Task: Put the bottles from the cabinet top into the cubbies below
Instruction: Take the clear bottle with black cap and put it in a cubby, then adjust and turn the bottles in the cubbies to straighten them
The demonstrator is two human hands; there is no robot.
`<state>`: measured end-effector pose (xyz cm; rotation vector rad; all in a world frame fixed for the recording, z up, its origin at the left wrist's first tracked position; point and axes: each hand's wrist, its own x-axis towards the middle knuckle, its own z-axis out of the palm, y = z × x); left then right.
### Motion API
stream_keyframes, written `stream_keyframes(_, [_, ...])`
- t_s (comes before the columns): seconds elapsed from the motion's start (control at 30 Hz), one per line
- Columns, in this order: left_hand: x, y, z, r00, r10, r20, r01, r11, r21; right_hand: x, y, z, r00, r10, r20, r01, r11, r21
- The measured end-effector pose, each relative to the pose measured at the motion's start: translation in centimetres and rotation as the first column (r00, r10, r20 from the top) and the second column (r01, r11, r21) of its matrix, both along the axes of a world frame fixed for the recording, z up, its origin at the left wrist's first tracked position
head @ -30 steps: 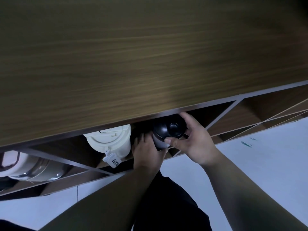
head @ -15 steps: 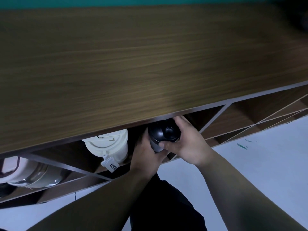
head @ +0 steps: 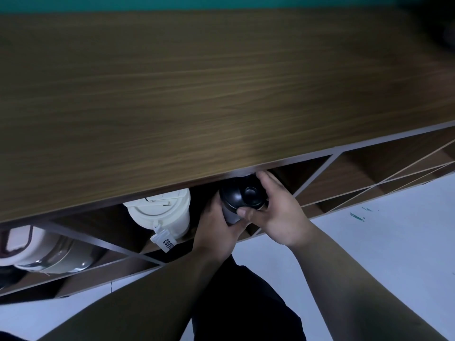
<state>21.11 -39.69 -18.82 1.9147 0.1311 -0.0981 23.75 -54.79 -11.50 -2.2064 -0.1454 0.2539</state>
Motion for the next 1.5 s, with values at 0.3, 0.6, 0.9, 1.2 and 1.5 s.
stream_keyframes(0.3, [-1.1, 0.1, 1.5, 0.997, 0.000, -0.080, -0.007, 0.995, -0.095, -1.5, 0.0, 1.8, 0.999, -0.041, -0.007, 0.041, 0.997, 0.060])
stream_keyframes(0.6, [-8.5, 5.8, 6.9, 0.890, -0.079, -0.448, 0.016, 0.990, -0.141, -7.1, 4.3, 8.8, 0.983, 0.023, 0.182, -0.001, 0.993, -0.118])
stream_keyframes(0.9, [-10.4, 10.7, 9.4, 0.917, 0.134, -0.377, -0.171, 0.983, -0.069, -4.5, 12.7, 8.7, 0.990, 0.101, -0.095, -0.107, 0.992, -0.061])
stream_keyframes(1.2, [-7.5, 11.3, 7.9, 0.948, 0.159, -0.276, -0.171, 0.985, -0.020, -2.8, 12.4, 4.2, 0.984, 0.073, -0.162, -0.032, 0.970, 0.241])
stream_keyframes(1.5, [-7.0, 10.4, 7.2, 0.950, 0.201, -0.238, -0.217, 0.975, -0.043, -2.4, 12.6, 3.7, 0.984, 0.099, -0.146, -0.049, 0.948, 0.315])
